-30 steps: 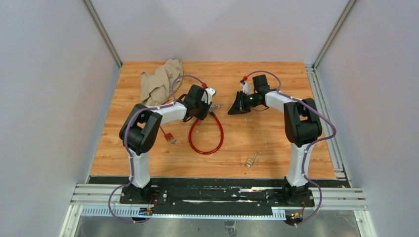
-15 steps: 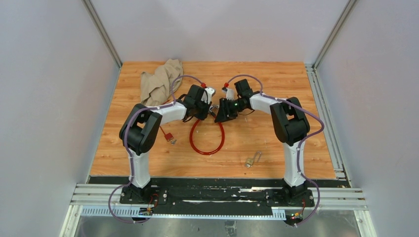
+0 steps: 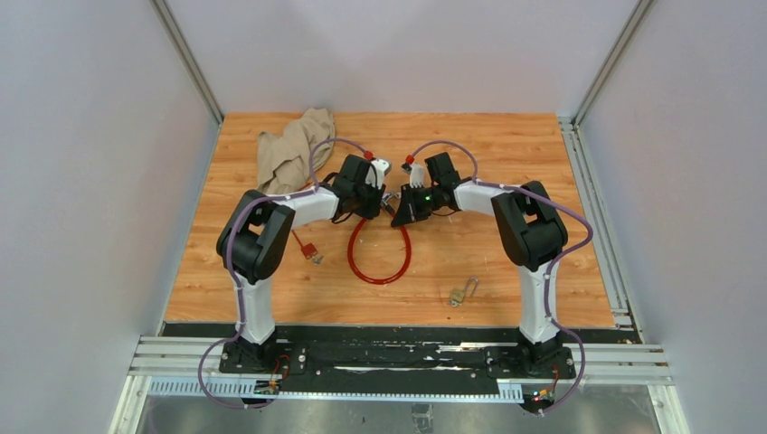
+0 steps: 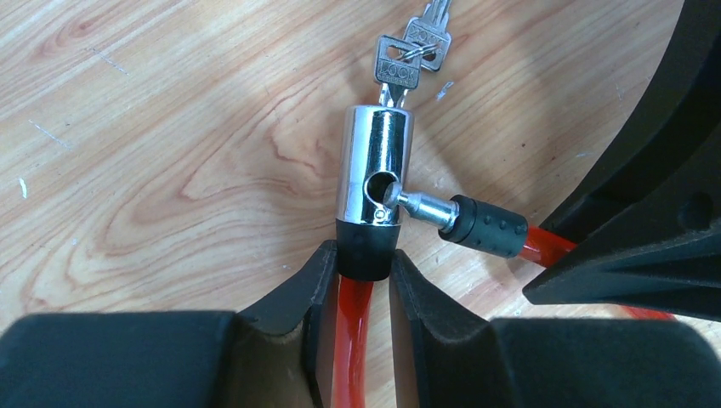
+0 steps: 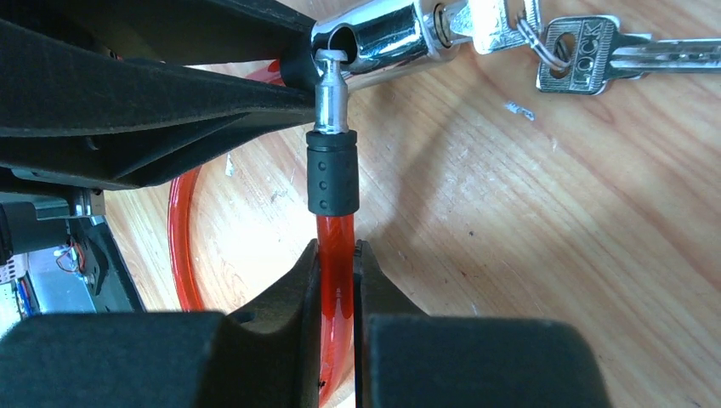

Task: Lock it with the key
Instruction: Lock the lock.

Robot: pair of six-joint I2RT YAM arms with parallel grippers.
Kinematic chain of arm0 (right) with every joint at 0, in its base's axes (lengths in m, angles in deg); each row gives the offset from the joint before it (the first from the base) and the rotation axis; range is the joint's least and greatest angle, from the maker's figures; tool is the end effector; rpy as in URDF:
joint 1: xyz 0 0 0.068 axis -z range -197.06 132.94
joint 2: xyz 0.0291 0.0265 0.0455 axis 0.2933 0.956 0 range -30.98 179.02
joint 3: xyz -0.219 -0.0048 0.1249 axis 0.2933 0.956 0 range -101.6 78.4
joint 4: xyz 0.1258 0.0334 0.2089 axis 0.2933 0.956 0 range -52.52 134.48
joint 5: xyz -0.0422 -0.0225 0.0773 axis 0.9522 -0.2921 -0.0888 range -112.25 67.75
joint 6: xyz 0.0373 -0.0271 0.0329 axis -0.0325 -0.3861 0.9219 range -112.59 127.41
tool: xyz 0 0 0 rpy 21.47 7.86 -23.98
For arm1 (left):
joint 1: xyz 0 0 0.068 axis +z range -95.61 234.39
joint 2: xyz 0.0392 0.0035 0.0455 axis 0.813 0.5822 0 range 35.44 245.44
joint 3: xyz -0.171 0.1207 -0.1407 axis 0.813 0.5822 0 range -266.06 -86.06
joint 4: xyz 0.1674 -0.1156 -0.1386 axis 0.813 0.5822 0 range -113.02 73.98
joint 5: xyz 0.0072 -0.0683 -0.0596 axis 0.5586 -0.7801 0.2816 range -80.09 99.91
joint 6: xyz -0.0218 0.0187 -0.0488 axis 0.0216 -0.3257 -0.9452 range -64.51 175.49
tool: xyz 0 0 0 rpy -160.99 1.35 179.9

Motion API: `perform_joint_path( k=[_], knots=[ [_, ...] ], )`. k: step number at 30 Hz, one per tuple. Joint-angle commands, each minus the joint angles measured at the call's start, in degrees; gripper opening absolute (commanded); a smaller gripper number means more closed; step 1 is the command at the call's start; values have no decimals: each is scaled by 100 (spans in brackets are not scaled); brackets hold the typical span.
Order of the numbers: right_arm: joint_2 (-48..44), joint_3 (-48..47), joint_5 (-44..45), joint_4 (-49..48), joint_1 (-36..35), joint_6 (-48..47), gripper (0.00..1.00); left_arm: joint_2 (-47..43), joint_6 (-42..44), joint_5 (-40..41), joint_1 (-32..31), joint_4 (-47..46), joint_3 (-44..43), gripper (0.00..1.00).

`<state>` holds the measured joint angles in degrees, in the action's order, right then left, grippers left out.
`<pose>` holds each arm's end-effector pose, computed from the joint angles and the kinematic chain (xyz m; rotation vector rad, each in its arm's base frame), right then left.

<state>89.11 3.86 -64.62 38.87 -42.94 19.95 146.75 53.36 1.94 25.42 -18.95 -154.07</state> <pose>0.3618 0.2052 0.1268 -0.6457 2.3492 1.1941 0.3406 -0.1949 0.1432 0.6278 2.3467 -0.4171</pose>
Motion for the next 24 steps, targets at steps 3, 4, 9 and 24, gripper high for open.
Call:
perform_joint_path(
  k=[3, 4, 9, 24],
  knots=[
    [-119, 102, 194, 61, 169, -68, 1, -105, -113, -294, 120, -170, 131, 2],
    [-117, 71, 130, 74, 190, -67, 1, -87, -129, -320, 140, -158, 122, 3],
    [74, -310, 78, 560, 216, 47, 1, -13, -97, -376, 155, -71, 48, 7],
    [255, -800, -399, 789, 115, 125, 1, 5, -49, -380, 155, 9, -54, 10]
  ],
)
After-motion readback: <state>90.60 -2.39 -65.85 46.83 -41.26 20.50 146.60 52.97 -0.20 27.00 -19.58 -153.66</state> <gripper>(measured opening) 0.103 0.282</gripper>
